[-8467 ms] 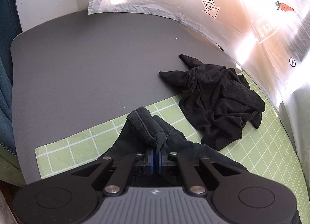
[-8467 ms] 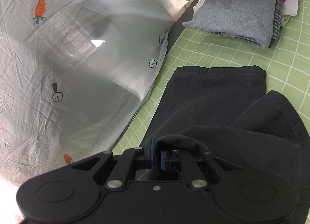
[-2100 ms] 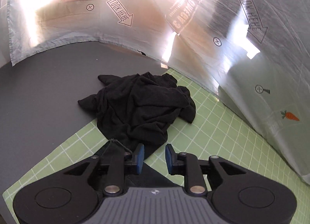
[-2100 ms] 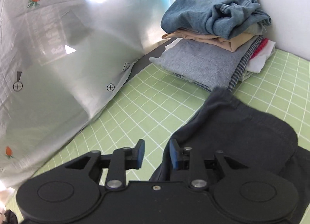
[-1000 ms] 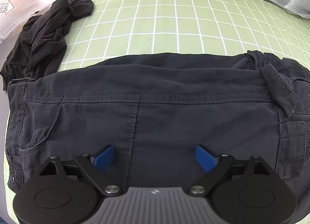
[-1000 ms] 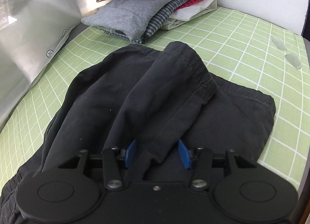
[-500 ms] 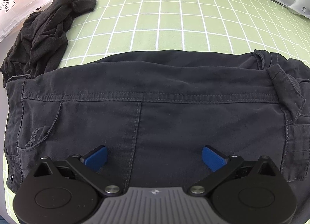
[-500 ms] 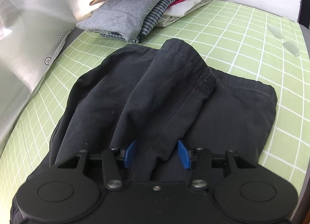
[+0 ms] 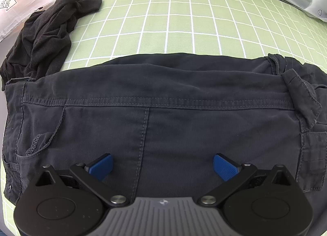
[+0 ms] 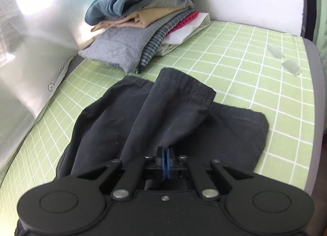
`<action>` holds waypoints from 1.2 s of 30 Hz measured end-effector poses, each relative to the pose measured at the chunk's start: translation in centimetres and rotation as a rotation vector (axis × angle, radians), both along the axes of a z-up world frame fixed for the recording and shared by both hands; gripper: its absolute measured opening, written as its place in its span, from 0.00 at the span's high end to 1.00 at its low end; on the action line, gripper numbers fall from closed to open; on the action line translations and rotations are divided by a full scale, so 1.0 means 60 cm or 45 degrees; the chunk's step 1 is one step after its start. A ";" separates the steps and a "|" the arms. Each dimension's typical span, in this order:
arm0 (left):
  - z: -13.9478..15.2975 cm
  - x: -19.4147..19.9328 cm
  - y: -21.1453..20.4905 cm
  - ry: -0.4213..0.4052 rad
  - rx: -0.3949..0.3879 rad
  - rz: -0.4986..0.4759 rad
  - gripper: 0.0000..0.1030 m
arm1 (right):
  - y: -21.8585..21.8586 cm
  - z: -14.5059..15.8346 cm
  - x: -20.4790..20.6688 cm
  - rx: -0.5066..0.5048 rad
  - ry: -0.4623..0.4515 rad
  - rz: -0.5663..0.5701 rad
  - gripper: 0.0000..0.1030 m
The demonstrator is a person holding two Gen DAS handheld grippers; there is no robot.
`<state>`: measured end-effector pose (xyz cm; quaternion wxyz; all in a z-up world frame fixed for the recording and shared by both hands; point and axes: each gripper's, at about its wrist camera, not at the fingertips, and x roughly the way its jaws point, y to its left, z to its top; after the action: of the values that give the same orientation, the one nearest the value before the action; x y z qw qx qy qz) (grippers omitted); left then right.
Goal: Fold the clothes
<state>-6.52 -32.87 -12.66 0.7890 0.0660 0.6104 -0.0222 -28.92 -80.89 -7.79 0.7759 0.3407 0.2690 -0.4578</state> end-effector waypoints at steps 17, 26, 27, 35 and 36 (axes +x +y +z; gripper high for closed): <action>0.001 0.002 0.001 0.005 0.003 0.001 0.00 | -0.021 -0.069 -0.089 0.254 -0.089 -0.174 0.46; 0.002 0.000 0.001 0.003 0.003 0.000 0.00 | -0.003 -0.011 -0.090 0.062 0.030 -0.135 0.95; 0.002 0.000 0.001 0.004 0.003 0.000 0.00 | 0.007 0.004 -0.090 0.010 0.059 -0.141 0.95; 0.004 0.002 0.001 0.012 0.001 -0.005 0.00 | 0.035 -0.029 -0.032 -0.178 0.508 0.018 0.87; 0.004 0.003 0.001 0.013 0.001 -0.003 0.00 | 0.054 -0.017 -0.021 -0.278 0.547 0.048 0.71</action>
<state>-6.35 -32.79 -12.43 0.7859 0.0668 0.6143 -0.0231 -30.20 -77.67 -8.83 0.7415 0.1445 0.3831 -0.5316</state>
